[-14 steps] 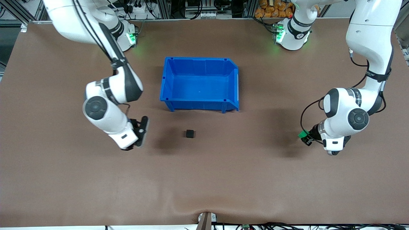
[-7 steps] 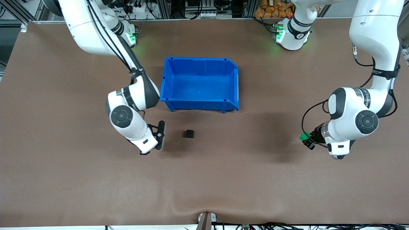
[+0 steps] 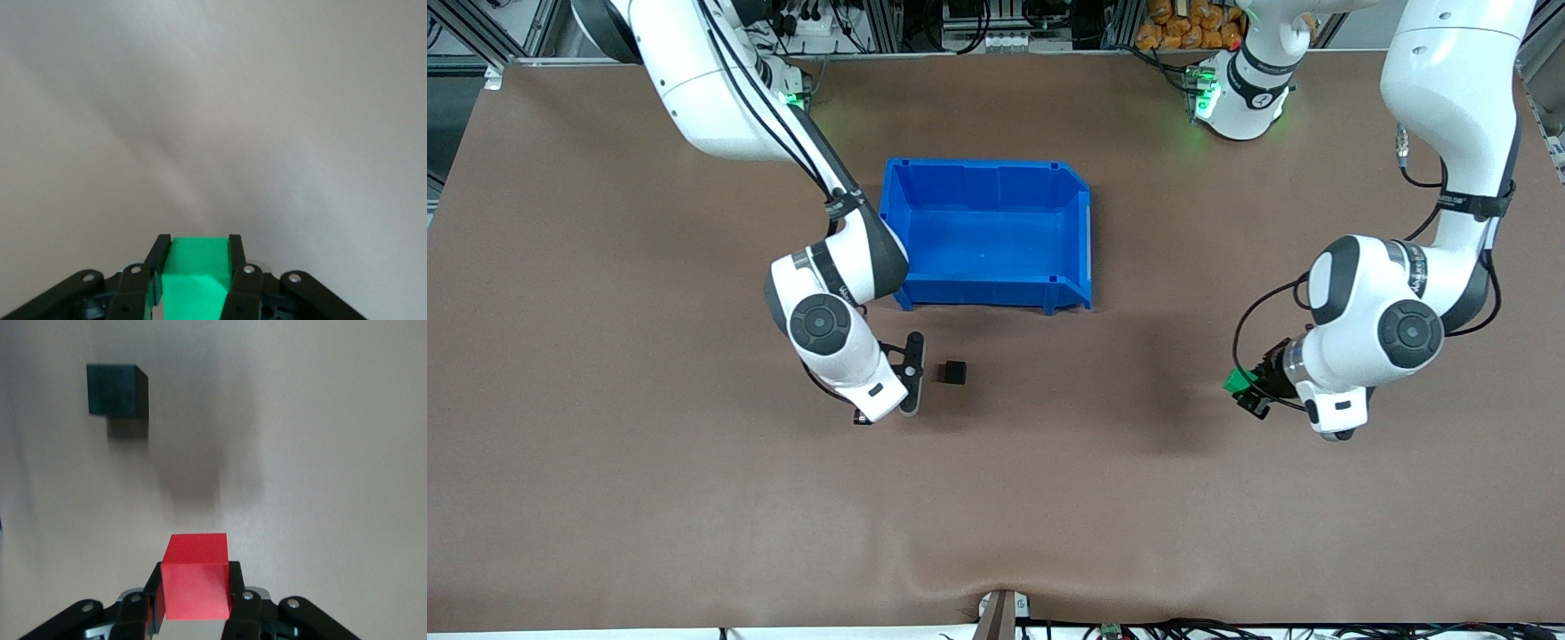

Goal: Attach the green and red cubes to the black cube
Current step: 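Lift the red cube with the right gripper toward the black cube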

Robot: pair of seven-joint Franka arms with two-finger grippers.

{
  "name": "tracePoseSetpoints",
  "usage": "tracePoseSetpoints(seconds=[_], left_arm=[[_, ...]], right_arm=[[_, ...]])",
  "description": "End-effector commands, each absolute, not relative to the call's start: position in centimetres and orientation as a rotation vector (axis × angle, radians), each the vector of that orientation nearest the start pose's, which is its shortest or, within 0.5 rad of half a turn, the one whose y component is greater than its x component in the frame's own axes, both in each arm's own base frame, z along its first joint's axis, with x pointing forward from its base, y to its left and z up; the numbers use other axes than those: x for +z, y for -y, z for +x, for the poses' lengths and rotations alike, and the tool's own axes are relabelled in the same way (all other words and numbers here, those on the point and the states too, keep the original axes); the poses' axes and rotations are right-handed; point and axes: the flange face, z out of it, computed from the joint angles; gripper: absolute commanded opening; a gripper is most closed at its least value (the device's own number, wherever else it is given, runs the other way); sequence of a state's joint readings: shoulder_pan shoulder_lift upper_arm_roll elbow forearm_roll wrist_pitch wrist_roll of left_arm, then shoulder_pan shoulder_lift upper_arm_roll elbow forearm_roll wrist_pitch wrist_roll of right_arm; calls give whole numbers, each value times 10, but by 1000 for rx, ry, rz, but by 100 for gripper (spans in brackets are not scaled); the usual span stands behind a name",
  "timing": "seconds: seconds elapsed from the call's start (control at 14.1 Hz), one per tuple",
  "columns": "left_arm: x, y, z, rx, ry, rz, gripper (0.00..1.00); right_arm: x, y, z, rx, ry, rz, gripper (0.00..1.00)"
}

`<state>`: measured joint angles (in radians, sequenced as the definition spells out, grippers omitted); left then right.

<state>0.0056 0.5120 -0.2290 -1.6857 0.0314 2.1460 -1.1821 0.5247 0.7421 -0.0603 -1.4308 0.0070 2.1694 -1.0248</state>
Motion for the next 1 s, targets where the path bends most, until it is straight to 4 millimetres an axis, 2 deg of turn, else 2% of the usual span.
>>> tracePoseSetpoints(seconds=[0.0, 0.21, 0.28, 0.5, 0.71, 0.92], left_arm=[[326, 154, 653, 161, 1556, -2790, 0], [327, 185, 649, 182, 1629, -2758, 0], [331, 199, 649, 177, 1651, -2756, 0], [327, 239, 646, 189, 1730, -2709, 0], [311, 276, 638, 224, 1795, -2644, 0], [299, 299, 632, 236, 1808, -2626, 0]], right_arm=[[241, -357, 642, 39, 2177, -2339, 0], [232, -376, 630, 59, 2192, -2336, 0], [230, -382, 626, 68, 2221, -2325, 0], [221, -396, 614, 92, 2241, -2314, 0], [215, -395, 609, 124, 2209, -2339, 0], [213, -395, 608, 129, 2207, -2341, 0]])
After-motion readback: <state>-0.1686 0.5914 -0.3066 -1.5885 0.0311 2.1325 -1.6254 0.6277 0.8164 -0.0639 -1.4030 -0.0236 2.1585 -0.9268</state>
